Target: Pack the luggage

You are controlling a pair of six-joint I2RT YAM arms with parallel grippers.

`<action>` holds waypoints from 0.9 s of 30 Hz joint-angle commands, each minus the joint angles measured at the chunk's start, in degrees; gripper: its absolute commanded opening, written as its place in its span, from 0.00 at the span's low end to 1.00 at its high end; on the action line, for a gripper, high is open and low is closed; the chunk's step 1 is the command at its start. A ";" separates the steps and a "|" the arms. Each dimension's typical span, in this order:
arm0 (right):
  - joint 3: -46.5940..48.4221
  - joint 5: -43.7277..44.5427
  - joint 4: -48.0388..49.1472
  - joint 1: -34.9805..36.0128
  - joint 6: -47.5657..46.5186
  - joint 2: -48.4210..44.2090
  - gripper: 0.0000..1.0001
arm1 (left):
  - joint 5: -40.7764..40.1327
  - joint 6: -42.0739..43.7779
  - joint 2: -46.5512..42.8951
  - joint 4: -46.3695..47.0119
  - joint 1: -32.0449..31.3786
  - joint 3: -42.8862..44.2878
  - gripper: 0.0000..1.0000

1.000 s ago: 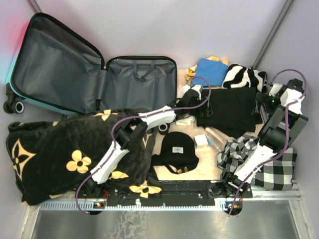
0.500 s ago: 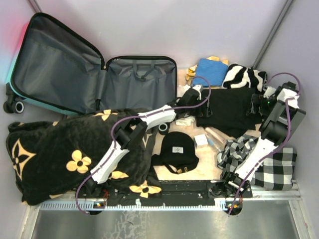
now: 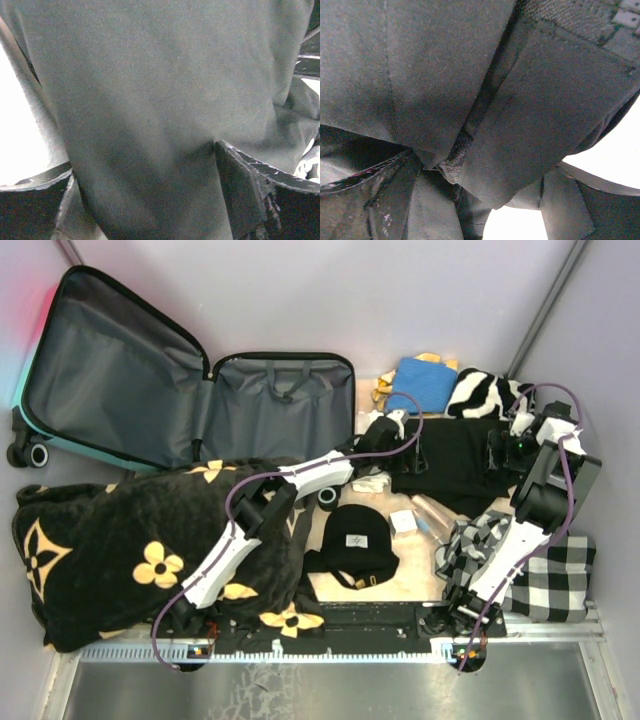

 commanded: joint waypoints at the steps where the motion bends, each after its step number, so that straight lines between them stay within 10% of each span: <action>1: -3.80 -2.97 -0.54 1.09 0.85 3.05 0.81 | 6.67 -1.56 5.85 -0.02 -0.69 0.48 0.81; 13: -3.34 -10.44 -2.90 1.09 2.12 -8.16 0.00 | 6.48 10.26 4.60 4.74 -1.61 7.72 0.14; 27: 1.71 -11.41 -4.98 -0.81 4.10 -21.52 0.00 | 6.37 15.22 -5.12 8.28 -1.49 10.93 0.00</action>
